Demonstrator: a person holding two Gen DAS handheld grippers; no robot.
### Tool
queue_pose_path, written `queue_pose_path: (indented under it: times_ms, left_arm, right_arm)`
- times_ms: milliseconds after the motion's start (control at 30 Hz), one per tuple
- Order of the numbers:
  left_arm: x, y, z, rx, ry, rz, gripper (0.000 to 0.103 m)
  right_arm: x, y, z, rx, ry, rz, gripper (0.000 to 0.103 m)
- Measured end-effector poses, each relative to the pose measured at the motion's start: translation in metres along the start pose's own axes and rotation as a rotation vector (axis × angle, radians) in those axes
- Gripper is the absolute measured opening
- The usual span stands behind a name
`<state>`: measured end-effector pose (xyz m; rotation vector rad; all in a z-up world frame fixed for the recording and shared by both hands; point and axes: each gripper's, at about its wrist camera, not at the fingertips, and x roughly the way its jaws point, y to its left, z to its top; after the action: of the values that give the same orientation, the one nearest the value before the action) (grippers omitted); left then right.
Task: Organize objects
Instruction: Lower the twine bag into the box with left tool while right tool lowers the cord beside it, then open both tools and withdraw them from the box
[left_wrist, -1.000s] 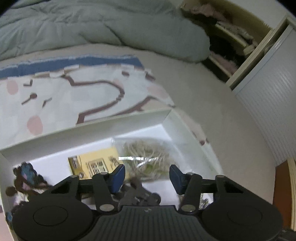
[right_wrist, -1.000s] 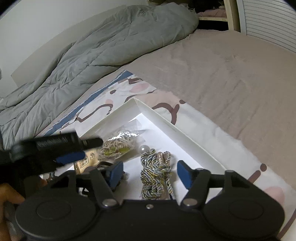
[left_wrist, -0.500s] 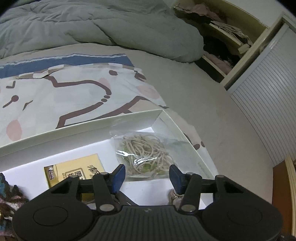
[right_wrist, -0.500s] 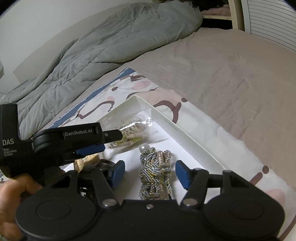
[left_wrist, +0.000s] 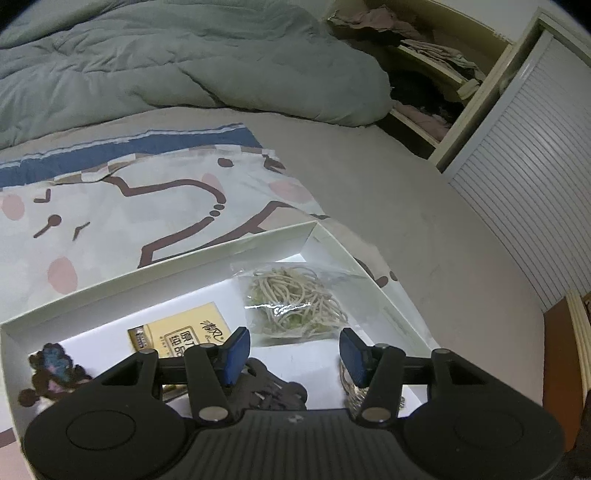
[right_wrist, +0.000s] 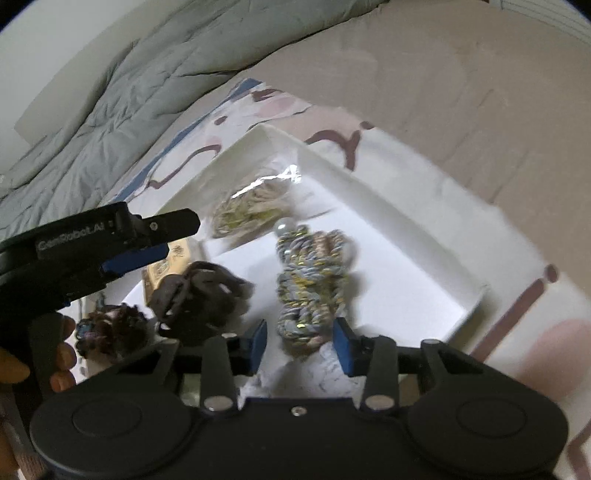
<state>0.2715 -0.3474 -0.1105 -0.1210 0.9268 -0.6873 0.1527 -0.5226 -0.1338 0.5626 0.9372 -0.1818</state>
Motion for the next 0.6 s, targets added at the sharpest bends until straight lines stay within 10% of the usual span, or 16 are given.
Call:
queue_pose_path:
  times_ms: [600]
  left_arm:
    - [-0.053,0.002,-0.004,0.018,-0.035,0.071,0.056]
  right_arm:
    - [-0.041,0.024,0.007,-0.088,-0.142,0.043,0.041]
